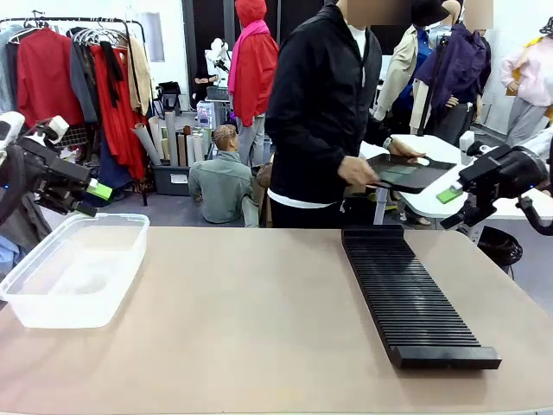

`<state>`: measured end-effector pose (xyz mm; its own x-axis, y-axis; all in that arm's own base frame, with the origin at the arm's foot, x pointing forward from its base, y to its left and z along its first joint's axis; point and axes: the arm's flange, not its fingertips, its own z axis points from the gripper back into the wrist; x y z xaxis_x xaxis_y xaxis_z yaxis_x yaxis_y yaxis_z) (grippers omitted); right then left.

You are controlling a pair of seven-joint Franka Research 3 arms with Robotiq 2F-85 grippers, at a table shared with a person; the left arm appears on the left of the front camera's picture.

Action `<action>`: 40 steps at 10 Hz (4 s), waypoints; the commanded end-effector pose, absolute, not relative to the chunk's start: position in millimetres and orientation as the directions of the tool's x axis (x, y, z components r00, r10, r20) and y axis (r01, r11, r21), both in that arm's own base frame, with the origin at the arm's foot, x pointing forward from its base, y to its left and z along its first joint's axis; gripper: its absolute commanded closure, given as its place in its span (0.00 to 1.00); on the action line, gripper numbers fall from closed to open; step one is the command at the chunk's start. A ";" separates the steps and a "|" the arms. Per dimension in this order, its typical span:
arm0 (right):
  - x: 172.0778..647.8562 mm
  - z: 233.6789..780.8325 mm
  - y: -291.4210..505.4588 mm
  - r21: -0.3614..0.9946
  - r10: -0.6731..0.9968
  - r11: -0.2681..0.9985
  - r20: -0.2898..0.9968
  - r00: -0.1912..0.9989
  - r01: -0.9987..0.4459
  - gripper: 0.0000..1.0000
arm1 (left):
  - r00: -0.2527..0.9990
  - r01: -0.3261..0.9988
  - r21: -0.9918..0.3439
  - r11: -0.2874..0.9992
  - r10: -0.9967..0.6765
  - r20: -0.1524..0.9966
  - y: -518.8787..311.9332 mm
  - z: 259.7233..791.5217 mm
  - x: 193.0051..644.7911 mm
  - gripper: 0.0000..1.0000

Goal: Sort PCBs into racks and boxes based on the side picked up.
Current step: Pick up the Blank PCB handed by the Human.

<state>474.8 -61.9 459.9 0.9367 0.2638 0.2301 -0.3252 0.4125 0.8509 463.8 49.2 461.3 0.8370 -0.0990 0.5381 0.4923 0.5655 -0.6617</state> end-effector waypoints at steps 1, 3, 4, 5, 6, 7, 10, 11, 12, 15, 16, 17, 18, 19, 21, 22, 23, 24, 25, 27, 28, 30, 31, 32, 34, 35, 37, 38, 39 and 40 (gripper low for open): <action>482.2 462.7 -86.6 0.914 0.239 0.252 0.259 0.936 -0.318 0.00 | 0.836 0.505 -0.711 0.490 -0.071 0.544 64.7 452.3 472.4 0.00; 474.2 459.3 -106.8 0.936 0.245 0.147 0.279 0.929 -0.320 0.00 | 0.842 0.491 -0.738 0.463 -0.036 0.538 76.6 444.9 474.1 0.00; 471.9 453.8 -115.1 0.943 0.235 0.125 0.273 0.933 -0.308 0.00 | 0.846 0.481 -0.747 0.459 -0.020 0.533 83.2 441.8 473.2 0.00; 471.0 448.9 -123.2 0.948 0.229 0.104 0.272 0.935 -0.301 0.00 | 0.845 0.479 -0.750 0.457 -0.007 0.535 88.7 441.3 470.7 0.00; 469.3 445.7 -132.7 0.951 0.210 0.086 0.275 0.938 -0.298 0.00 | 0.841 0.477 -0.752 0.455 0.012 0.540 94.7 442.0 467.5 0.00; 465.7 444.5 -141.4 0.950 0.188 0.078 0.285 0.940 -0.303 0.00 | 0.837 0.473 -0.756 0.453 0.038 0.546 100.6 443.4 464.7 0.00; 460.2 445.1 -147.9 0.949 0.160 0.073 0.293 0.943 -0.307 0.00 | 0.831 0.483 -0.753 0.447 0.038 0.555 105.9 446.0 461.4 0.00; 460.3 446.7 -147.3 0.947 0.159 0.077 0.298 0.941 -0.313 0.00 | 0.829 0.481 -0.752 0.450 0.046 0.558 107.7 446.7 460.8 0.00; 457.0 451.2 -144.6 0.932 0.164 0.099 0.331 0.929 -0.349 0.00 | 0.813 0.497 -0.731 0.467 0.044 0.581 106.5 447.9 460.3 0.00; 456.7 438.8 -150.0 0.955 0.164 0.096 0.262 0.951 -0.279 0.00 | 0.848 0.451 -0.759 0.470 0.040 0.528 109.0 444.4 462.3 0.00; 456.7 438.8 -150.0 0.955 0.164 0.096 0.262 0.951 -0.279 0.00 | 0.848 0.451 -0.759 0.470 0.040 0.528 109.0 444.4 462.3 0.00; 456.7 438.8 -150.0 0.955 0.164 0.096 0.262 0.951 -0.279 0.00 | 0.848 0.451 -0.759 0.470 0.040 0.528 109.0 444.4 462.3 0.00; 456.7 438.8 -150.0 0.955 0.164 0.096 0.262 0.951 -0.279 0.00 | 0.848 0.451 -0.759 0.470 0.040 0.528 109.0 444.4 462.3 0.00; 456.7 438.8 -150.0 0.955 0.164 0.096 0.262 0.951 -0.279 0.00 | 0.848 0.451 -0.759 0.470 0.040 0.528 109.0 444.4 462.3 0.00; 456.7 438.8 -150.0 0.955 0.164 0.096 0.262 0.951 -0.279 0.00 | 0.848 0.451 -0.759 0.470 0.040 0.528 109.0 444.4 462.3 0.00; 456.7 438.8 -150.0 0.955 0.164 0.096 0.262 0.951 -0.279 0.00 | 0.848 0.451 -0.759 0.470 0.040 0.528 109.0 444.4 462.3 0.00; 456.7 438.8 -150.0 0.955 0.164 0.096 0.262 0.951 -0.279 0.00 | 0.848 0.451 -0.759 0.470 0.040 0.528 109.0 444.4 462.3 0.00; 456.7 438.8 -150.0 0.955 0.164 0.096 0.262 0.951 -0.279 0.00 | 0.848 0.451 -0.759 0.470 0.040 0.528 109.0 444.4 462.3 0.00; 456.7 438.8 -150.0 0.955 0.164 0.096 0.262 0.951 -0.279 0.00 | 0.848 0.451 -0.759 0.470 0.040 0.528 109.0 444.4 462.3 0.00; 456.7 438.8 -150.0 0.955 0.164 0.096 0.262 0.951 -0.279 0.00 | 0.848 0.451 -0.759 0.470 0.040 0.528 109.0 444.4 462.3 0.00; 456.7 438.8 -150.0 0.955 0.164 0.096 0.262 0.951 -0.279 0.00 | 0.848 0.451 -0.759 0.470 0.040 0.528 109.0 444.4 462.3 0.00; 456.7 438.8 -150.0 0.955 0.164 0.096 0.262 0.951 -0.279 0.00 | 0.848 0.451 -0.759 0.470 0.040 0.528 109.0 444.4 462.3 0.00; 456.7 438.8 -150.0 0.955 0.164 0.096 0.262 0.951 -0.279 0.00 | 0.848 0.451 -0.759 0.470 0.040 0.528 109.0 444.4 462.3 0.00; 456.7 438.8 -150.0 0.955 0.164 0.096 0.262 0.951 -0.279 0.00 | 0.848 0.451 -0.759 0.470 0.040 0.528 109.0 444.4 462.3 0.00; 456.7 438.8 -150.0 0.955 0.164 0.096 0.262 0.951 -0.279 0.00 | 0.848 0.451 -0.759 0.470 0.040 0.528 109.0 444.4 462.3 0.00; 456.7 438.8 -150.0 0.955 0.164 0.096 0.262 0.951 -0.279 0.00 | 0.848 0.451 -0.759 0.470 0.040 0.528 109.0 444.4 462.3 0.00; 456.7 438.8 -150.0 0.955 0.164 0.096 0.262 0.951 -0.279 0.00 | 0.848 0.451 -0.759 0.470 0.040 0.528 109.0 444.4 462.3 0.00; 457.0 436.3 -149.5 0.955 0.166 0.095 0.263 0.950 -0.281 0.00 | 0.848 0.451 -0.759 0.470 0.040 0.528 109.0 444.4 462.3 0.00; 461.5 432.8 -143.5 0.954 0.148 0.096 0.270 0.952 -0.285 0.00 | 0.848 0.451 -0.759 0.470 0.040 0.528 109.0 444.4 462.3 0.00; 465.1 431.2 -135.0 0.953 0.123 0.101 0.274 0.954 -0.287 0.00 | 0.848 0.451 -0.759 0.470 0.040 0.528 109.0 444.4 462.3 0.00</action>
<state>459.9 -146.4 432.9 0.9514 0.1603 0.2628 -0.2807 0.1007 0.9545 463.1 108.9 442.2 0.8464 0.0375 0.5312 0.4542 0.4698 -0.7569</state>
